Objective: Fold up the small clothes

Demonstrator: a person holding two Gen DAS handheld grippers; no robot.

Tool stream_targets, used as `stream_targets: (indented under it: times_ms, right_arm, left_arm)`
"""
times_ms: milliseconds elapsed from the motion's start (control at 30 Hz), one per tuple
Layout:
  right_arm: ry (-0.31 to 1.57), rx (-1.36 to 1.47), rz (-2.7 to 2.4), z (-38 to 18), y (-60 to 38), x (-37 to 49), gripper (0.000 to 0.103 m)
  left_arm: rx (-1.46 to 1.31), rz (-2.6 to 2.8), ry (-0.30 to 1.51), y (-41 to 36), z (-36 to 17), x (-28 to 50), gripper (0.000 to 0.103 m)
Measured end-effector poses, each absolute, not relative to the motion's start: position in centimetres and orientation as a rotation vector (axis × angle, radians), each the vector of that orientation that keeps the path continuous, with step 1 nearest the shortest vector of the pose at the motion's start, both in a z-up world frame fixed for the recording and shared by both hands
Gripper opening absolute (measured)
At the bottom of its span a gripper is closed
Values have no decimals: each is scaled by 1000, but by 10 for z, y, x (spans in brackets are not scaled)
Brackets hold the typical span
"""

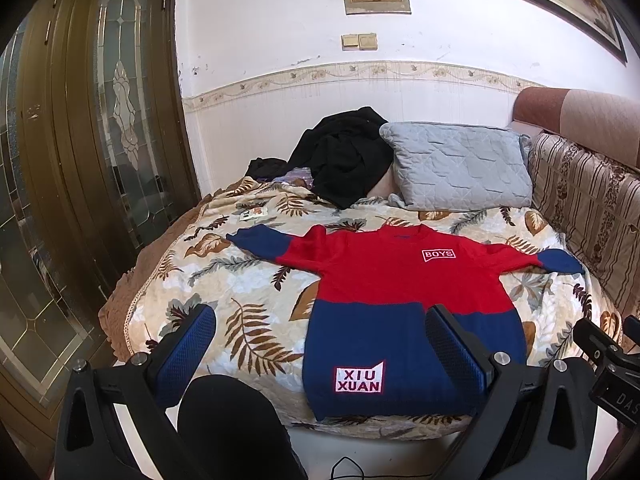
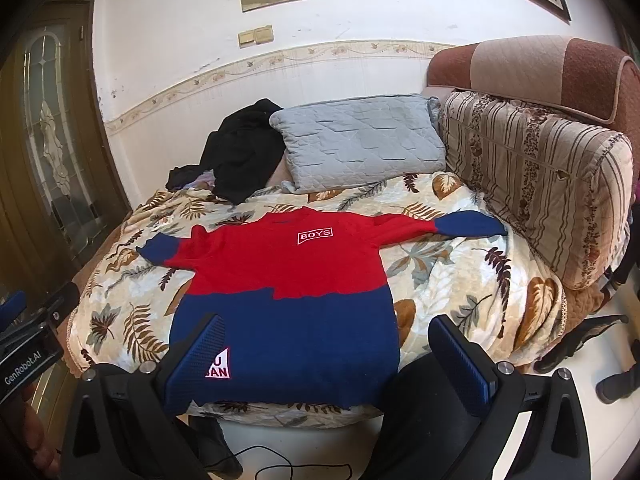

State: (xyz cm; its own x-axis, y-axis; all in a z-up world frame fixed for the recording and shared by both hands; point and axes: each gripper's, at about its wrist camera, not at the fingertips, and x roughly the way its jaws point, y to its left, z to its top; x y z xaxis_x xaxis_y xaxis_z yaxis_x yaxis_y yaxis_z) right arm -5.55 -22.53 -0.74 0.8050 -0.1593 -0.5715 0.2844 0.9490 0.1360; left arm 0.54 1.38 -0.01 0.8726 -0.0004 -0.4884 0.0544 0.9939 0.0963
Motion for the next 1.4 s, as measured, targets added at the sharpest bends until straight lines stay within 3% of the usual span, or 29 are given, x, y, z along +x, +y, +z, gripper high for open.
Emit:
stream_targets:
  times_ms: [1400]
  right_arm:
    - [659, 220, -220, -19, -222, -22, 103]
  left_arm:
    - [109, -1, 571, 20, -15, 33, 103]
